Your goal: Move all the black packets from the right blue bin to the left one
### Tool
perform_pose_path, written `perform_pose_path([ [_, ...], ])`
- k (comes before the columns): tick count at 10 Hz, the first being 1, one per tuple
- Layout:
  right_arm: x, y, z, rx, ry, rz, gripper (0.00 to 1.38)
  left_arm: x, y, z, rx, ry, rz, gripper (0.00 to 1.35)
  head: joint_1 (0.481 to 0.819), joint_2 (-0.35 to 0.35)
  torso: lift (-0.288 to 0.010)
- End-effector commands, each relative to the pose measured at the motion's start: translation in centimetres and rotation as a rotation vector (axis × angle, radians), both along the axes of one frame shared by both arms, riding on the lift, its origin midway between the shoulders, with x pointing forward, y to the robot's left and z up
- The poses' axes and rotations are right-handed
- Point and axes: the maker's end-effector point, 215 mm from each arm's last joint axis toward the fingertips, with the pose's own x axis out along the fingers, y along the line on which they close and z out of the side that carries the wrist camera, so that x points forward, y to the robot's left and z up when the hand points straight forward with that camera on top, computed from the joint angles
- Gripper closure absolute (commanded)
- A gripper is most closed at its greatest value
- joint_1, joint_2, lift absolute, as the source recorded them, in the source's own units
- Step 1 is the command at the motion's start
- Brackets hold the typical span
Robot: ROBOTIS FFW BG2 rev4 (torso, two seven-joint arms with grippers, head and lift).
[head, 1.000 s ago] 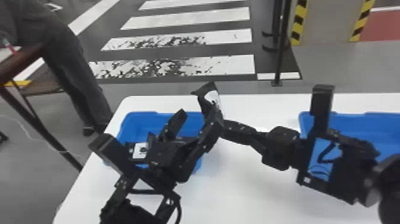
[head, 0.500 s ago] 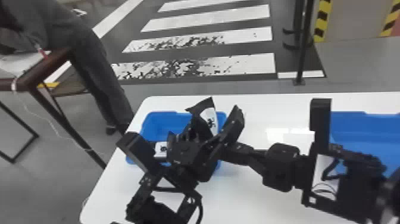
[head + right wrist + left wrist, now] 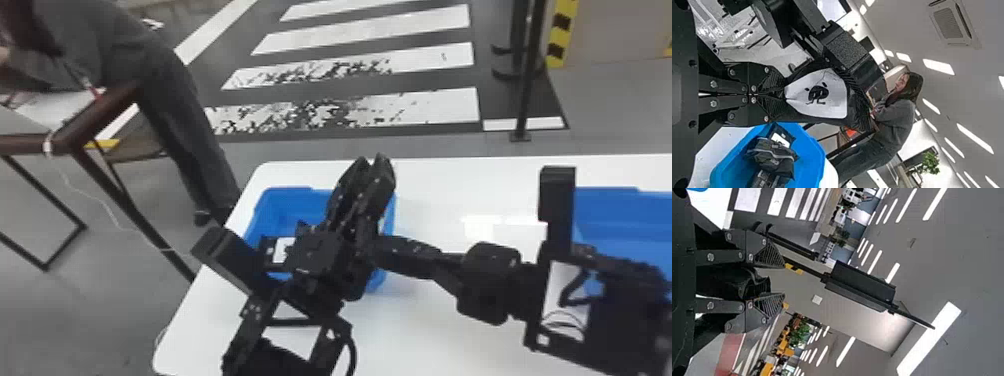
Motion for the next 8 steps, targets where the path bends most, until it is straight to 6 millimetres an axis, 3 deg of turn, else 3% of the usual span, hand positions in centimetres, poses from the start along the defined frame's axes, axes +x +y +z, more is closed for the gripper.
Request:
perform_pose_path([
  [1,0.6,-0.1,0.4,0.003,-0.012,-0.008,1.15,-0.1,0.0,0.1,0.002,-0.004,0.002,1.21,0.695,0.332,-0.14],
  [4,1.6,0.0,1.9,0.044,-0.026,-0.019,1.12,-0.2,0.7,1.2,0.008,-0.043,0.028,1.21,0.695,0.329,-0.14],
  [5,2.0,-0.1,2.4,0.066,-0.023,-0.028,1.04,-0.2,1.0,1.2,0.005,-0.046,0.039,1.21,0.695,0.333,-0.14],
  [6,2.6,-0.3,2.6,0.076,-0.028,-0.039,0.81,-0.2,1.3,1.3,0.003,-0.049,0.049,1.21,0.695,0.334,-0.14],
  [7,3.1,-0.5,2.9,0.097,-0.031,-0.053,0.26,-0.2,1.9,1.7,0.0,-0.062,0.068,1.21,0.695,0.336,-0.14],
  [8,3.4,-0.7,2.4,0.106,-0.011,-0.058,0.0,0.1,2.6,1.9,0.004,-0.071,0.087,1.21,0.695,0.336,-0.14],
])
